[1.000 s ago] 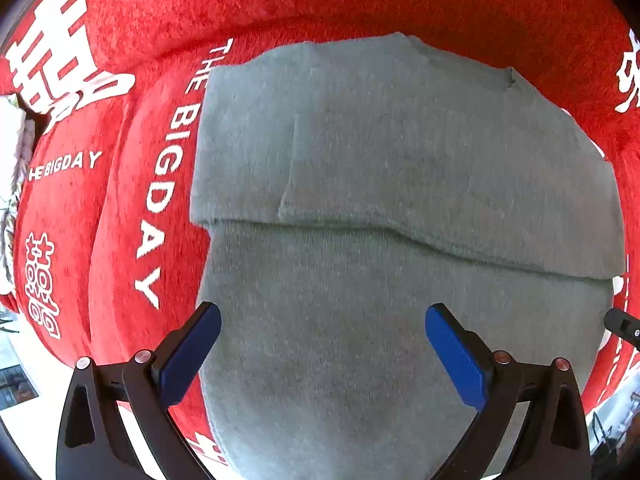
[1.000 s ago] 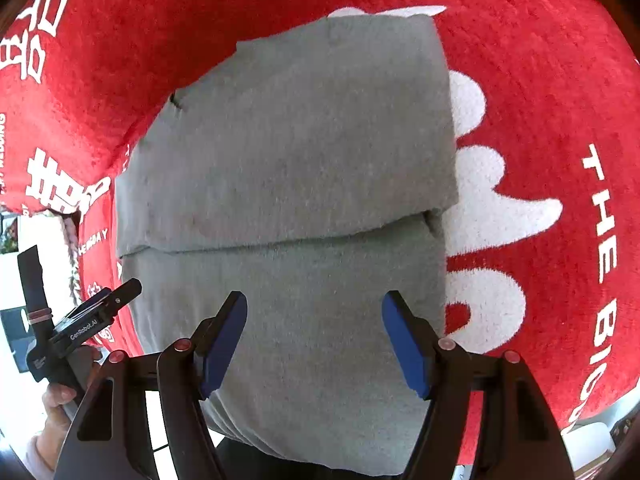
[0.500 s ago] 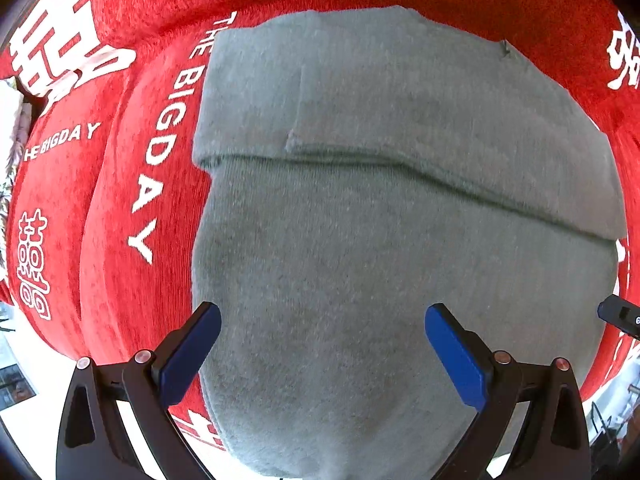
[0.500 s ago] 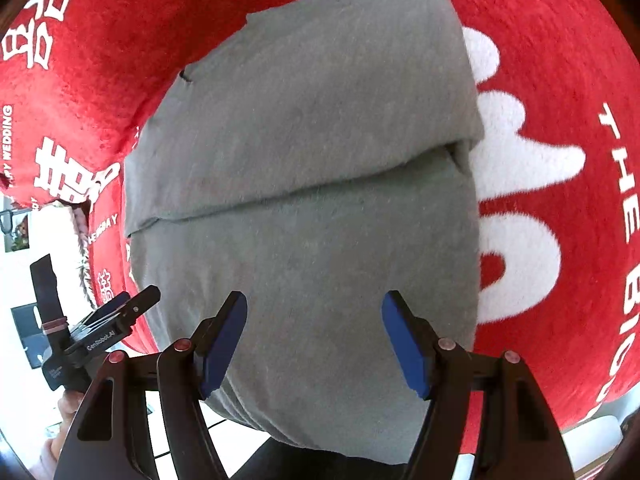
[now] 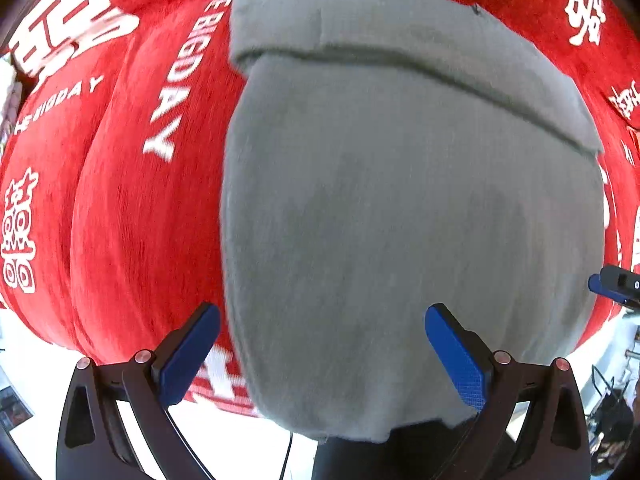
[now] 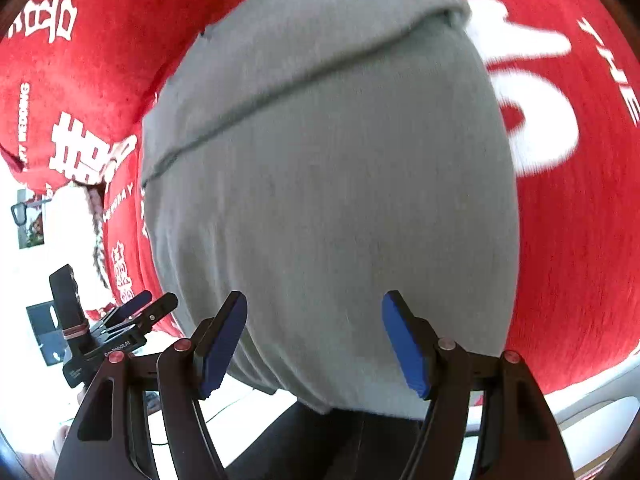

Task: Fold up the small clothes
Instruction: 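Grasp the hem with both tools and lift it toward the collar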

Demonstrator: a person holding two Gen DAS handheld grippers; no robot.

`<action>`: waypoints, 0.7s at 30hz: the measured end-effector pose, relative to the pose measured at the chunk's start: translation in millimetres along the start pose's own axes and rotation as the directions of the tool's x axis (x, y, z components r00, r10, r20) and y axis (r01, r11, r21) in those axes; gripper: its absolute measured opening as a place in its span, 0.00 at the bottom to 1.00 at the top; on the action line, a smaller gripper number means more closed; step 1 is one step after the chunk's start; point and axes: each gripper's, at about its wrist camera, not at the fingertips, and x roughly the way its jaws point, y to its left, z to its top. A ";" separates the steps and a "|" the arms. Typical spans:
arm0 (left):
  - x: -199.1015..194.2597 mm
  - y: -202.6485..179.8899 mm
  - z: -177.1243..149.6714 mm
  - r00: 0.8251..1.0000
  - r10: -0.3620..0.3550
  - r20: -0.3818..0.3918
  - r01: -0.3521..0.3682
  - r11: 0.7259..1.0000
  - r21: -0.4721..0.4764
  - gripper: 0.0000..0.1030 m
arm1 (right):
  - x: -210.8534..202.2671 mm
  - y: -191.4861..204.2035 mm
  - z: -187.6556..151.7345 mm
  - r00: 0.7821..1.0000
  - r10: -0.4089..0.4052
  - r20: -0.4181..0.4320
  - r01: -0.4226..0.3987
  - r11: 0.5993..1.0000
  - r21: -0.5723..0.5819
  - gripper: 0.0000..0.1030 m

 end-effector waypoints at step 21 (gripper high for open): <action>61.4 5.6 -106.9 0.986 -0.082 -0.144 0.084 0.996 0.007 0.99 | 70.5 -103.7 -110.5 0.985 -0.054 -0.163 0.074 0.990 0.122 0.71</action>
